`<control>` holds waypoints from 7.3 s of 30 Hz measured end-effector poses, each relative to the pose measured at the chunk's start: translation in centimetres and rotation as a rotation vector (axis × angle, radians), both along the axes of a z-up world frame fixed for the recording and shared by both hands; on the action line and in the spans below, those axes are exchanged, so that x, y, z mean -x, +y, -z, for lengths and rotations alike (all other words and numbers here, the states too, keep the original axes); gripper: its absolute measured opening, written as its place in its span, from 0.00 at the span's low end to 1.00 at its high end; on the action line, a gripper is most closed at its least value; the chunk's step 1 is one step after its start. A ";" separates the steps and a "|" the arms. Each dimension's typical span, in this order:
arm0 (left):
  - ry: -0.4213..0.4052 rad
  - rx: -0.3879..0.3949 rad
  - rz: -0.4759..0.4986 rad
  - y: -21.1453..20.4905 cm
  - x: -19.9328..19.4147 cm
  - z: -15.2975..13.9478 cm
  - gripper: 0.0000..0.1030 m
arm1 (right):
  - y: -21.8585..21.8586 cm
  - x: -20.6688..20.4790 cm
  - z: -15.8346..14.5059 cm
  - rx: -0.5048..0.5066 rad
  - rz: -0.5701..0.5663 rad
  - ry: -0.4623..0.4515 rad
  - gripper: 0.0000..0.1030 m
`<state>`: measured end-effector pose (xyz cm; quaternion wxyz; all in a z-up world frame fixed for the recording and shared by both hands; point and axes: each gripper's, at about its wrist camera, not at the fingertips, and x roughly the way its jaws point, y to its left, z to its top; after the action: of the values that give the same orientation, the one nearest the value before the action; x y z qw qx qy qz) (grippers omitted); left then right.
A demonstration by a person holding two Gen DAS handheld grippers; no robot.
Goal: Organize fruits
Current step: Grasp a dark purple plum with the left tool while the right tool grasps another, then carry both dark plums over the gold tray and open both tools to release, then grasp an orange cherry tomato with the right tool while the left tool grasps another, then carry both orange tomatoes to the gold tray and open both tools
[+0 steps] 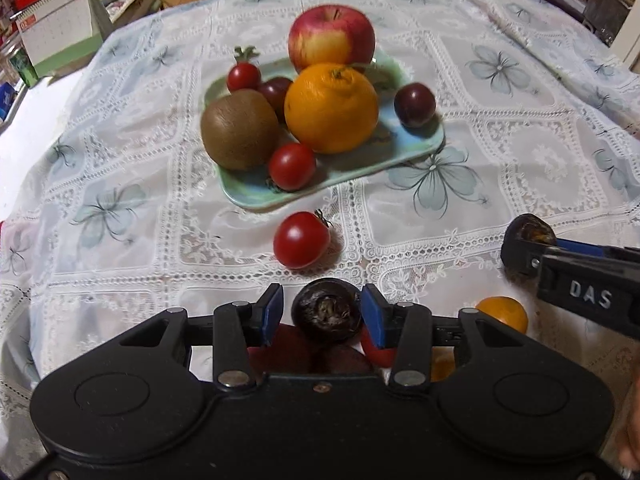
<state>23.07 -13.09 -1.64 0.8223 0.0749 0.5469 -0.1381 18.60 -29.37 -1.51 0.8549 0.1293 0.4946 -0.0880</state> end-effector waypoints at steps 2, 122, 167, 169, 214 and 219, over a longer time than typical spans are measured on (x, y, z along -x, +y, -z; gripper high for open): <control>-0.001 -0.014 0.002 -0.5 -0.1 0.5 0.51 | -0.1 0.0 0.2 -0.008 0.004 0.005 0.43; 0.041 0.000 -0.132 7.2 12.6 -3.7 0.50 | 3.1 3.2 -3.6 -0.027 -0.060 0.129 0.44; 0.106 0.073 -0.125 -3.7 4.8 -1.3 0.52 | -1.3 7.5 -4.2 -0.030 0.004 -0.034 0.37; 0.101 0.072 -0.144 -3.8 4.8 -1.0 0.52 | -1.2 7.8 -4.2 -0.023 0.001 -0.041 0.37; -0.014 0.021 -0.186 14.1 19.3 -4.5 0.44 | 10.3 15.9 -3.9 -0.123 -0.334 0.161 0.37; -0.013 0.023 -0.183 15.5 21.5 -4.5 0.44 | 12.9 17.1 -3.3 -0.113 -0.405 0.194 0.37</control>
<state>1.55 2.40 2.86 0.8359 0.0163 0.5444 -0.0681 1.53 -16.50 1.79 0.7950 0.0659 0.5945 0.1011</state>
